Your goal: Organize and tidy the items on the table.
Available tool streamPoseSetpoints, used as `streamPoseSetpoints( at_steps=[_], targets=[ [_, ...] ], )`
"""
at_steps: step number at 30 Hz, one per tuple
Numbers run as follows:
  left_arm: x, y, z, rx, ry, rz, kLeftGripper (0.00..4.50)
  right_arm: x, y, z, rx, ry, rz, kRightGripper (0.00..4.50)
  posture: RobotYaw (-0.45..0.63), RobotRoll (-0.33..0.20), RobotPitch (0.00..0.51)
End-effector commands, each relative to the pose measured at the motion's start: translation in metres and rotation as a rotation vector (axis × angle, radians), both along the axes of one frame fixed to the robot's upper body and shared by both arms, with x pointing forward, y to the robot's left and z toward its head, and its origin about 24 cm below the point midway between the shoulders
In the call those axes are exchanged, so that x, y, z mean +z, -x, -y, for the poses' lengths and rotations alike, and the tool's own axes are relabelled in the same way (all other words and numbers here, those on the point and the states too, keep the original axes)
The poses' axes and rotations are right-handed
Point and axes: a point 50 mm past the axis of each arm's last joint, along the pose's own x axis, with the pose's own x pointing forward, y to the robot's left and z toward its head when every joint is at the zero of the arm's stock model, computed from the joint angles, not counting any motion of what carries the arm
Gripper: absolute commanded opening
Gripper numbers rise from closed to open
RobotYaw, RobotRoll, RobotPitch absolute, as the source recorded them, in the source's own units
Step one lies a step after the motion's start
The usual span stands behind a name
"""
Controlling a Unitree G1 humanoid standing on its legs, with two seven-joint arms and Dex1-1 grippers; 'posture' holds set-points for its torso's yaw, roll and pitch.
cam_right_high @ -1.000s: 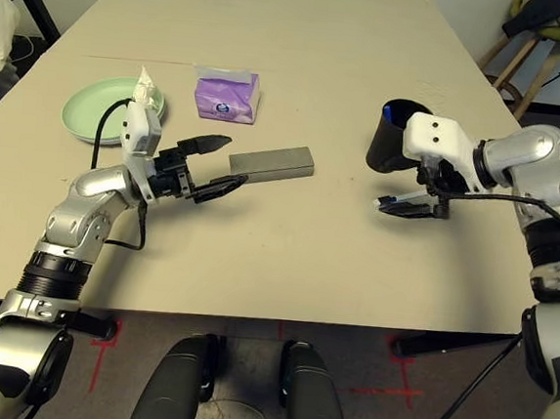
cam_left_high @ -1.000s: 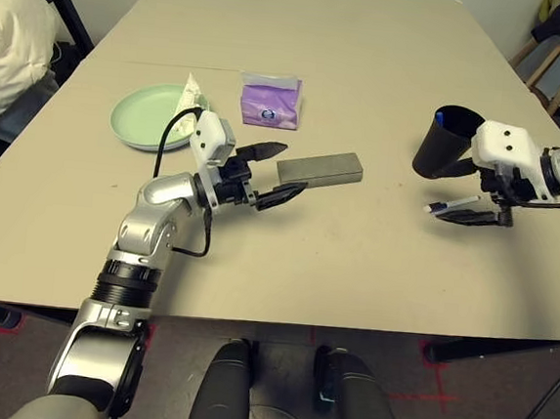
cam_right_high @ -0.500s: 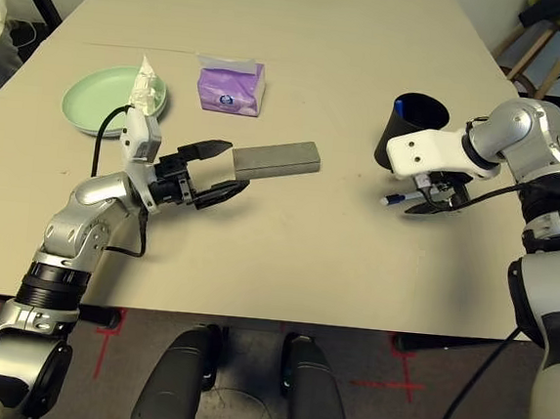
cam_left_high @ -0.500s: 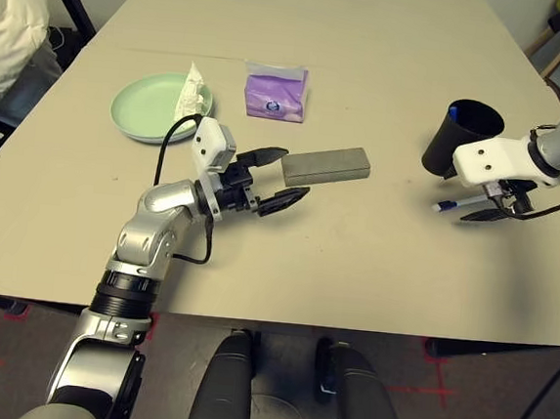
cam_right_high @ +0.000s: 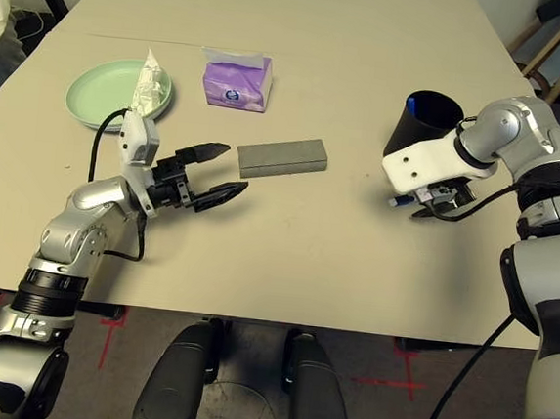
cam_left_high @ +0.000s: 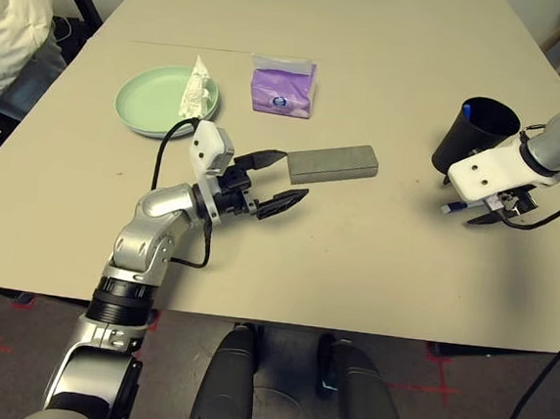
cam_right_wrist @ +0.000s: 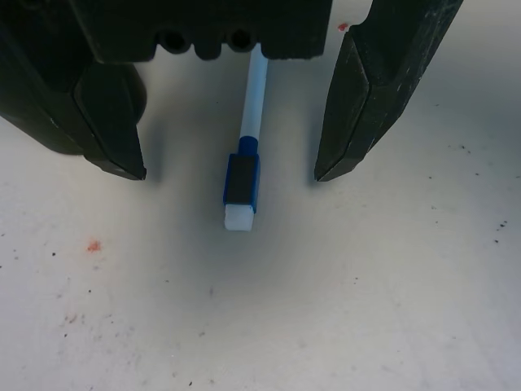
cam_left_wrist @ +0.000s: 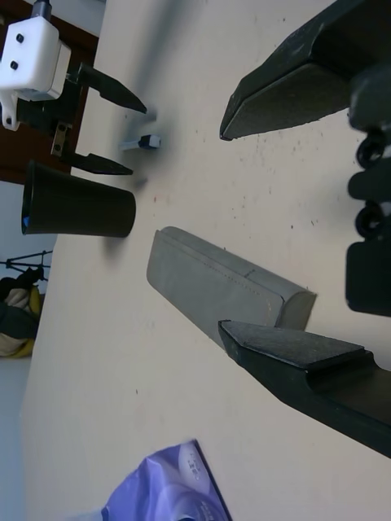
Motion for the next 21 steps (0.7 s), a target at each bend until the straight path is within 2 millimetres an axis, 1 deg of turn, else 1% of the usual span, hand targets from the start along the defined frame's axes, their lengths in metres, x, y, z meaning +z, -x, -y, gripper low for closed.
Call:
streamPoseSetpoints(
  at_steps=[1,9,14,18,21],
  targets=[
    [0.0040,0.0025,0.0021,-0.028,-0.028,0.039,4.50,0.0008,-0.0004,0.0008,0.000,0.021,-0.001,4.47,0.23,0.000,0.241],
    [0.0028,0.0034,0.0042,-0.044,-0.055,0.071,4.50,-0.0062,0.0004,0.0018,0.000,0.032,-0.016,4.47,0.23,0.000,0.236],
    [0.0033,0.0025,0.0047,-0.048,-0.055,0.075,4.50,-0.0064,0.0005,0.0019,-0.003,0.032,-0.022,4.47,0.22,0.000,0.232],
    [0.0034,0.0020,0.0049,-0.049,-0.057,0.076,4.50,-0.0063,0.0007,0.0024,-0.008,0.029,-0.026,3.18,0.22,0.000,0.231],
    [0.0032,0.0023,0.0049,-0.050,-0.057,0.075,4.50,-0.0068,0.0009,0.0028,-0.010,0.030,-0.030,1.97,0.23,0.000,0.231]
  ],
)
